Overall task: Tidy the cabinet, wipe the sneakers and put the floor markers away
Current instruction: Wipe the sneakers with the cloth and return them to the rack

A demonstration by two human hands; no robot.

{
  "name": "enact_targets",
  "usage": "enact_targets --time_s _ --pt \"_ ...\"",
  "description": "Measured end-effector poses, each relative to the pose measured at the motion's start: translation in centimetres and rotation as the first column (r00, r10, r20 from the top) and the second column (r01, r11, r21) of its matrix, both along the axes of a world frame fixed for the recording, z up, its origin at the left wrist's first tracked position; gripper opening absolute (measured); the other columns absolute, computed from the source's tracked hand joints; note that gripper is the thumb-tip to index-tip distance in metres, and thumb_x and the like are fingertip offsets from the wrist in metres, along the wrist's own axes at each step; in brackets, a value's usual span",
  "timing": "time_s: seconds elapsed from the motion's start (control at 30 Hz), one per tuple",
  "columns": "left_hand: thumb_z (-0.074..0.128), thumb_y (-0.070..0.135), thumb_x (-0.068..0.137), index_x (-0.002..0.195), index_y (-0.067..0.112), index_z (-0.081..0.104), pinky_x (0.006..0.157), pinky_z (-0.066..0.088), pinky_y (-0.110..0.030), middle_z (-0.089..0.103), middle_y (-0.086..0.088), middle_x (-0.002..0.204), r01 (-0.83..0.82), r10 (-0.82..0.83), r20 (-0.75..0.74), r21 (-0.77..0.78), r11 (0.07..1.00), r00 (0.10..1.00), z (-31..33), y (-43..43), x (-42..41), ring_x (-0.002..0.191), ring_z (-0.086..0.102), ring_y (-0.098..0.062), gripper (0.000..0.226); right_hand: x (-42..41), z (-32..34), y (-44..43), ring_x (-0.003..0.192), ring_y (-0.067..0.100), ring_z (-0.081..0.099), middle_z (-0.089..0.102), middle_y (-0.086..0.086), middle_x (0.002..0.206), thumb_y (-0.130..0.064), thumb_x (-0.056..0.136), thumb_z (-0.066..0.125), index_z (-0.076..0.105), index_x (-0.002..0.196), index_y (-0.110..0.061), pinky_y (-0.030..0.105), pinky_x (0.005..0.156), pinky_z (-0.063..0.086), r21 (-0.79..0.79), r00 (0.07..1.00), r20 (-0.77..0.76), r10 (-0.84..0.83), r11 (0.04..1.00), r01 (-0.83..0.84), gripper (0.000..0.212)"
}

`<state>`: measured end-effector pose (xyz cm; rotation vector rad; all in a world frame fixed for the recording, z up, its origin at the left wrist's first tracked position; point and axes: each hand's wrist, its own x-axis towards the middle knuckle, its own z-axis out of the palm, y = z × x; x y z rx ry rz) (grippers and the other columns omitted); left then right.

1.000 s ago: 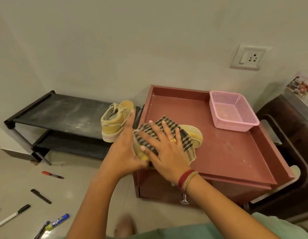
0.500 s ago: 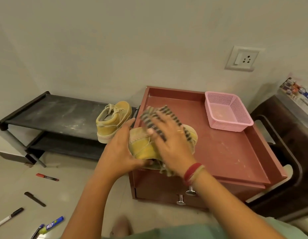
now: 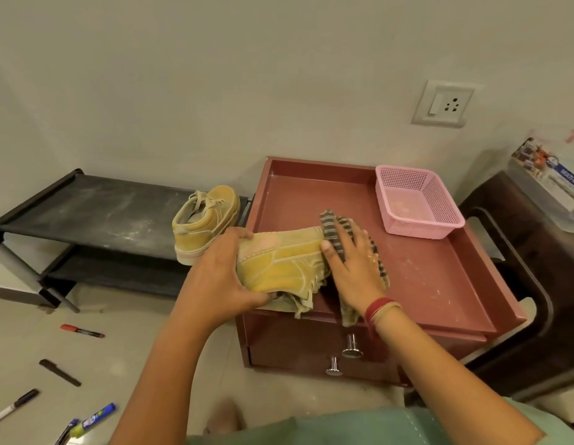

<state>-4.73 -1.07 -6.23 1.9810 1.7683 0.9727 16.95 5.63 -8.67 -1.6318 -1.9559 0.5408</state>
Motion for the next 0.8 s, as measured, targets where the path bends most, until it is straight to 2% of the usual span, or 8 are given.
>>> enact_targets --time_s 0.13,0.23,0.3,0.37,0.47,0.53,0.6,0.8 --pt "0.088 0.041 0.051 0.119 0.035 0.033 0.064 0.045 -0.017 0.047 0.017 0.106 -0.003 0.003 0.015 0.005 1.0 1.0 0.0 0.0 0.0 0.09 0.053 -0.003 0.088 -1.4 -0.8 -2.1 0.142 0.009 -0.017 -0.011 -0.024 0.151 -0.067 0.088 0.011 0.0 0.137 -0.057 0.044 0.116 -0.007 0.186 0.945 0.249 0.212 0.947 -0.261 0.052" --pt "0.088 0.045 0.05 0.119 0.036 0.032 0.064 0.049 -0.023 0.046 0.022 0.104 -0.034 0.035 0.057 -0.006 0.999 0.998 0.2 0.1 0.1 0.088 0.054 -0.002 0.089 0.3 -1.4 0.4 0.144 0.014 -0.007 -0.005 -0.015 0.155 -0.069 0.088 0.016 -0.001 0.137 -0.057 0.044 0.115 0.004 0.059 0.998 -0.024 0.066 0.996 -0.064 0.053" --pt "0.088 0.046 0.049 0.117 0.037 0.031 0.065 0.05 -0.023 0.045 0.024 0.104 -0.037 0.037 0.064 -0.007 0.999 0.997 0.2 0.2 0.2 0.088 0.054 -0.001 0.09 1.5 -1.2 1.7 0.144 0.018 0.005 0.005 -0.002 0.157 -0.061 0.089 0.025 0.011 0.146 -0.036 0.041 0.116 0.01 -0.129 0.954 -0.29 -0.071 0.991 0.035 0.063" --pt "0.089 0.044 0.049 0.117 0.038 0.03 0.066 0.049 -0.023 0.045 0.025 0.104 -0.028 0.028 0.066 -0.002 1.0 0.997 0.2 0.2 0.1 0.089 0.053 0.001 0.09 1.4 -0.7 1.4 0.144 0.018 0.01 0.011 0.001 0.156 -0.057 0.091 0.028 0.021 0.146 -0.025 0.034 0.114 0.011 -0.121 0.927 -0.359 -0.111 0.99 0.072 0.064" --pt "0.09 0.04 0.049 0.117 0.038 0.03 0.067 0.051 -0.024 0.045 0.024 0.106 -0.001 0.0 0.061 0.009 1.0 0.998 0.1 0.3 0.1 0.091 0.053 0.001 0.091 -0.7 0.9 -1.0 0.144 0.013 0.005 0.008 -0.01 0.156 -0.065 0.089 0.018 0.02 0.144 -0.037 0.039 0.115 0.006 0.169 0.988 -0.107 0.108 0.982 -0.089 0.062" --pt "0.09 0.037 0.05 0.117 0.04 0.028 0.067 0.053 -0.024 0.047 0.023 0.106 0.018 -0.019 0.076 0.014 1.0 0.997 0.1 0.4 0.2 0.091 0.055 0.002 0.091 -2.9 1.4 -2.1 0.144 0.009 0.001 0.013 -0.015 0.155 -0.065 0.088 0.012 0.019 0.143 -0.043 0.047 0.115 -0.005 0.214 0.94 0.127 0.317 0.916 -0.338 0.059" --pt "0.09 0.034 0.051 0.117 0.045 0.024 0.067 0.054 -0.021 0.047 0.024 0.105 0.025 -0.028 0.091 0.028 0.999 0.995 0.1 0.4 0.2 0.09 0.056 0.005 0.094 -4.1 1.3 -2.4 0.144 0.008 0.003 0.02 -0.016 0.153 -0.061 0.09 0.014 0.024 0.142 -0.043 0.051 0.113 -0.011 0.226 0.889 0.238 0.391 0.868 -0.442 0.056" --pt "0.092 0.036 0.05 0.119 0.046 0.021 0.065 0.045 -0.013 0.046 0.025 0.102 -0.002 0.002 0.092 0.008 1.0 0.996 0.2 0.2 0.2 0.088 0.052 0.008 0.1 -1.2 -1.0 0.3 0.141 0.005 -0.013 0.001 -0.02 0.155 -0.072 0.083 0.006 0.011 0.143 -0.046 0.044 0.112 -0.013 0.157 0.992 0.066 0.107 0.981 -0.116 0.066"
